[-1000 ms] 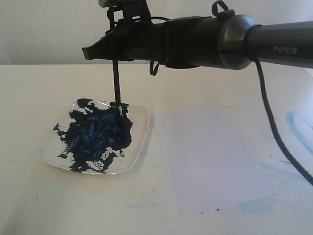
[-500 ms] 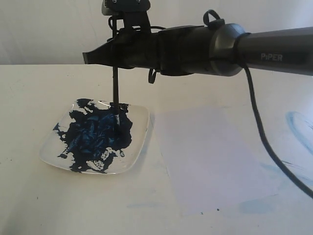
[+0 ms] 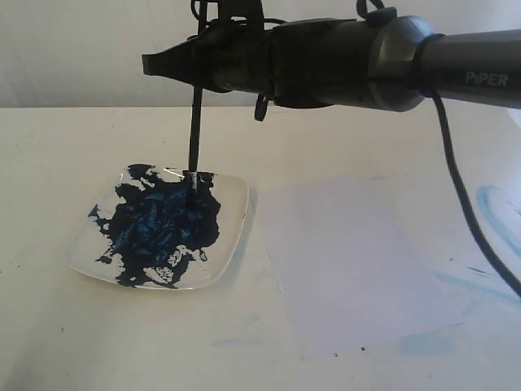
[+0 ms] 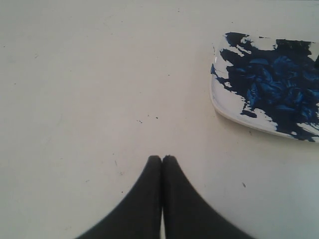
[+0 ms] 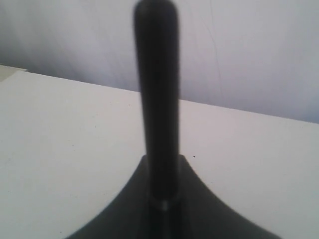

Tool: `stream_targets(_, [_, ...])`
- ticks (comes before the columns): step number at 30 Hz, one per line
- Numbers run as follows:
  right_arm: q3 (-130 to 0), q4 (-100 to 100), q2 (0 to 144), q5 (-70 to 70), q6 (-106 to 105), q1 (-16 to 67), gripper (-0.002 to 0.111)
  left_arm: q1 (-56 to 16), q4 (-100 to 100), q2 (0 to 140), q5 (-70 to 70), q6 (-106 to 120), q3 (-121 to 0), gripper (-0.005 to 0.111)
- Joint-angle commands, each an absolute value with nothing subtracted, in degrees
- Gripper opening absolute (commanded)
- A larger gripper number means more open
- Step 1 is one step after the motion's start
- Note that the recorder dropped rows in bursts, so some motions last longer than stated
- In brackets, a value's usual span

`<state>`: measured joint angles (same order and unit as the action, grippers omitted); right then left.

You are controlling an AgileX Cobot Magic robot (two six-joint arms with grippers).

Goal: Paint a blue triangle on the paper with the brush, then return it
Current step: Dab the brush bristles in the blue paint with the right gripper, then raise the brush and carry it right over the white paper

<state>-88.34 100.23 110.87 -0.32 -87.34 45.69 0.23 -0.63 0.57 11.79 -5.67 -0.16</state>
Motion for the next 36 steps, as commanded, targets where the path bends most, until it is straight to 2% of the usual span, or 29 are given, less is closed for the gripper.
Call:
stream_targets(1, [-87.21, 99.95, 110.62, -1.80, -85.68, 45.76, 0.000, -0.14, -1.20, 0.67, 11.65, -5.99, 0.00, 0.000])
stream_targets(14, [-83.50, 99.95, 110.09, -7.65, -84.71, 45.76, 0.000, -0.14, -1.20, 0.67, 11.65, -5.99, 0.00, 0.000])
stream_targets(36, [-83.05, 99.95, 89.42, -6.52, -84.77, 45.76, 0.000, -0.14, -1.20, 1.95, 11.65, -5.99, 0.00, 0.000])
